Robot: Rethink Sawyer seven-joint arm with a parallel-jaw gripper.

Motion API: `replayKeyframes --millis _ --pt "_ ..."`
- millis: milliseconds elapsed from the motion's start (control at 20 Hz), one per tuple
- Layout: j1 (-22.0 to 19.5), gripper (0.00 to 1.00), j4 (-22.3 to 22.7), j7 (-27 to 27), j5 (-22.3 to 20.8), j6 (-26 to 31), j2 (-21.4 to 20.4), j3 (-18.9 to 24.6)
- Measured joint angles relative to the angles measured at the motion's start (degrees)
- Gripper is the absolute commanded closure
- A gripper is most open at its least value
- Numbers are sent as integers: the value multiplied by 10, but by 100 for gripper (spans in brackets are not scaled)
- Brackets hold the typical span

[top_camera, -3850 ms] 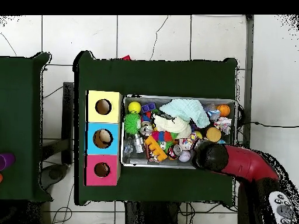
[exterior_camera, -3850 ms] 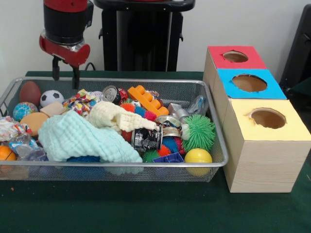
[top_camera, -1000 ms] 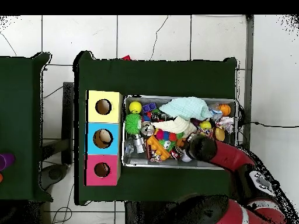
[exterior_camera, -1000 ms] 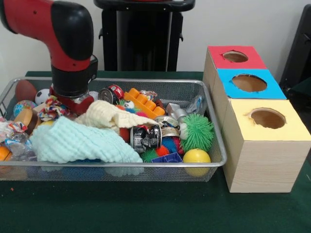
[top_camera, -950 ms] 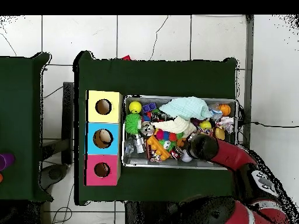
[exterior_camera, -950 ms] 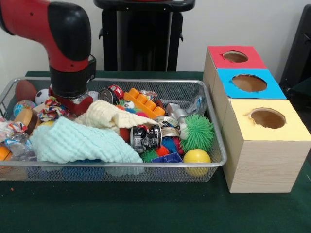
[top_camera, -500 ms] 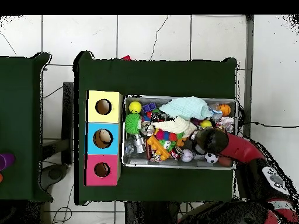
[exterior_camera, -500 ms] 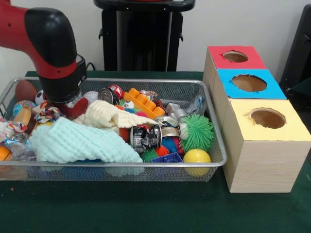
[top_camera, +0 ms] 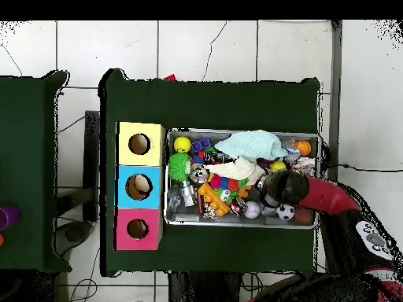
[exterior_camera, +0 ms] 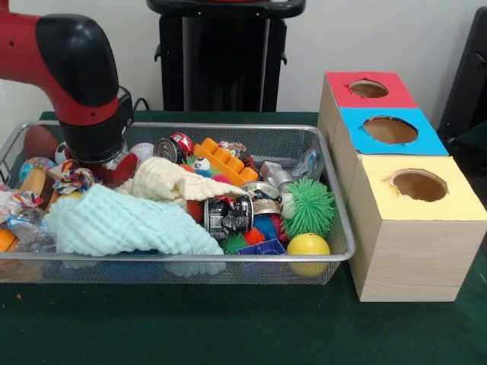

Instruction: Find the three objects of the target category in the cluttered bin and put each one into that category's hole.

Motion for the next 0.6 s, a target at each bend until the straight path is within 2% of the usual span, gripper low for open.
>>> replayKeyframes --millis 600 --pt "14 0 2 0 -38 -13 -7 -2"
